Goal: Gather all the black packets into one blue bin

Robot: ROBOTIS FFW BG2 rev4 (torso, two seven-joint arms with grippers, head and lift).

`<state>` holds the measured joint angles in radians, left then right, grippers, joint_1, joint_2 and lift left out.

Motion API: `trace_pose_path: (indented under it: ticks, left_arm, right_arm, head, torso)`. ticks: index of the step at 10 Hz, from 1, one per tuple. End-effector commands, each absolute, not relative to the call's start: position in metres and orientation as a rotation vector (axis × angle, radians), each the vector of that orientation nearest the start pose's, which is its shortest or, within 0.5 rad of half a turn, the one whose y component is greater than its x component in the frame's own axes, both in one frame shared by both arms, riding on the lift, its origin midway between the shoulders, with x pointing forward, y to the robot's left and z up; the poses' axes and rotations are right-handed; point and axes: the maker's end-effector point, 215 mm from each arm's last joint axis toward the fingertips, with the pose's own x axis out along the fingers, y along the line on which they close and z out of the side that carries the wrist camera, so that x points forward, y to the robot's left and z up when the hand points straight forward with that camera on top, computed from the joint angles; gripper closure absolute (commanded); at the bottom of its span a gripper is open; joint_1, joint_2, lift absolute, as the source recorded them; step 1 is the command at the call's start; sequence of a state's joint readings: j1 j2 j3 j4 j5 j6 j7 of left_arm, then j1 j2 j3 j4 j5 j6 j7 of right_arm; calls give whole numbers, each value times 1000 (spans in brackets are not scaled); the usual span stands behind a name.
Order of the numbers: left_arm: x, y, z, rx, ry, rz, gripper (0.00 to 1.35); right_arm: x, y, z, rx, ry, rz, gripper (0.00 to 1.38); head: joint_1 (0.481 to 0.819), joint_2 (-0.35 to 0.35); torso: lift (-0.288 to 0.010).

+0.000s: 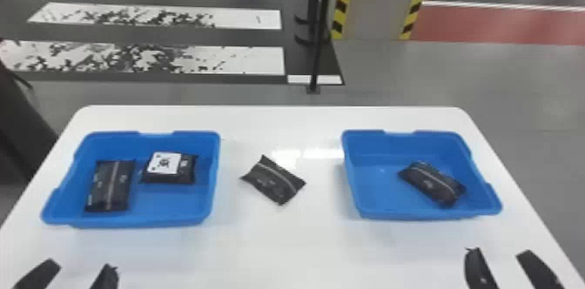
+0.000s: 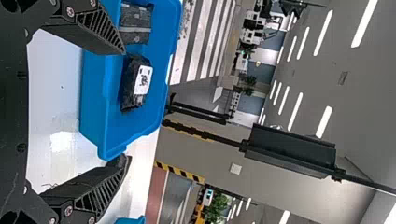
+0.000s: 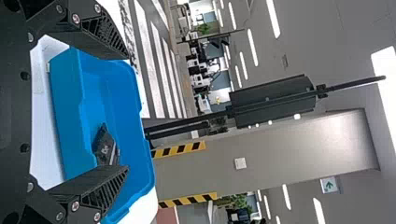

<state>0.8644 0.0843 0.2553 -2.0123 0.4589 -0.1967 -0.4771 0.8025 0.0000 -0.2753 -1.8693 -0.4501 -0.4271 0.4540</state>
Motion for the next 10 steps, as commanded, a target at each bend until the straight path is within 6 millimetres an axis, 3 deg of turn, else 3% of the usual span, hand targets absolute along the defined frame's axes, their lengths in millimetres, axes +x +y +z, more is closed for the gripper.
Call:
trace_pose_path:
  ticks: [1, 10]
  left_arm:
    - [303, 293, -394, -244, 120, -208, 145]
    - [299, 296, -394, -236, 118, -201, 151]
  right_arm:
    - [303, -329, -385, 208, -31, 57, 196]
    - [302, -330, -390, 200, -20, 55, 197]
  head:
    - [695, -74]
    - [695, -64]
  torso:
    - [-110]
    - [-110]
